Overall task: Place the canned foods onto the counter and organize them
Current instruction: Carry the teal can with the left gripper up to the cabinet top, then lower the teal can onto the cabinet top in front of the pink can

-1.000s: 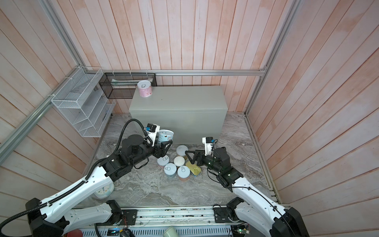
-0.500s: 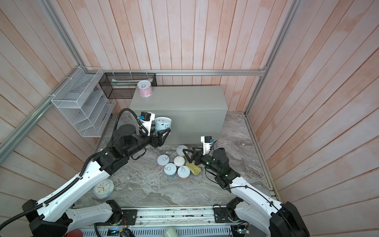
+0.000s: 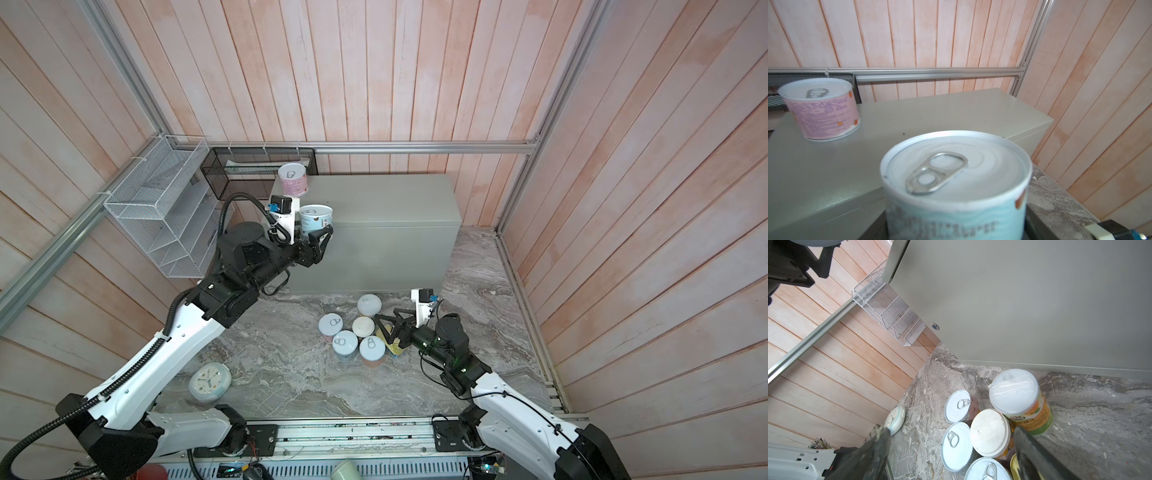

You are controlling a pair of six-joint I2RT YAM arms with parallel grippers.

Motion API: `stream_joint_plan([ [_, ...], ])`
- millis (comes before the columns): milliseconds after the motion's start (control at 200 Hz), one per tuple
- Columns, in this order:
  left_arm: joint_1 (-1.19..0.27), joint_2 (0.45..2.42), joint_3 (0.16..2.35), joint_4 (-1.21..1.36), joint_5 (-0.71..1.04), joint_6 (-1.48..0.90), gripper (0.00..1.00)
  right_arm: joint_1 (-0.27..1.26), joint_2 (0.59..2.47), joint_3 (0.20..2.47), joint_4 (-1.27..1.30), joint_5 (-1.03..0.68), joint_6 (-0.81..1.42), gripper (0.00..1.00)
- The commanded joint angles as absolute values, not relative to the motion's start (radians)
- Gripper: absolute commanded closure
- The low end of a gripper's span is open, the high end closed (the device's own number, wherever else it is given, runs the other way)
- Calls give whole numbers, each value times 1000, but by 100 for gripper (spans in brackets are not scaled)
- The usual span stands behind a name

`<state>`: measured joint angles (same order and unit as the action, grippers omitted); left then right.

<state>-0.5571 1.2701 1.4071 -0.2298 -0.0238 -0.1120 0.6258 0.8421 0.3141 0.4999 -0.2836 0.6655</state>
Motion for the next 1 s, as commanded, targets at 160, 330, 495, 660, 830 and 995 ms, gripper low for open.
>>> stream_joint_plan([
  [160,-430,1276,1490,-107,-41,-86,42,632,784,267,477,-249,673,8],
  [330,-376,1305,1491,-74,-22,-88,42,631,782,255,472,-241,682,8],
  [495,-327,1344,1479,-48,14,-101,42,631,779,252,461,-241,688,8],
  [660,-288,1385,1456,16,11,-94,42,631,779,236,465,-225,692,8],
  [830,-264,1426,1447,47,41,-84,42,630,796,240,461,-236,697,8],
  [995,-254,1468,1447,49,61,-83,44,630,800,227,477,-218,713,8],
])
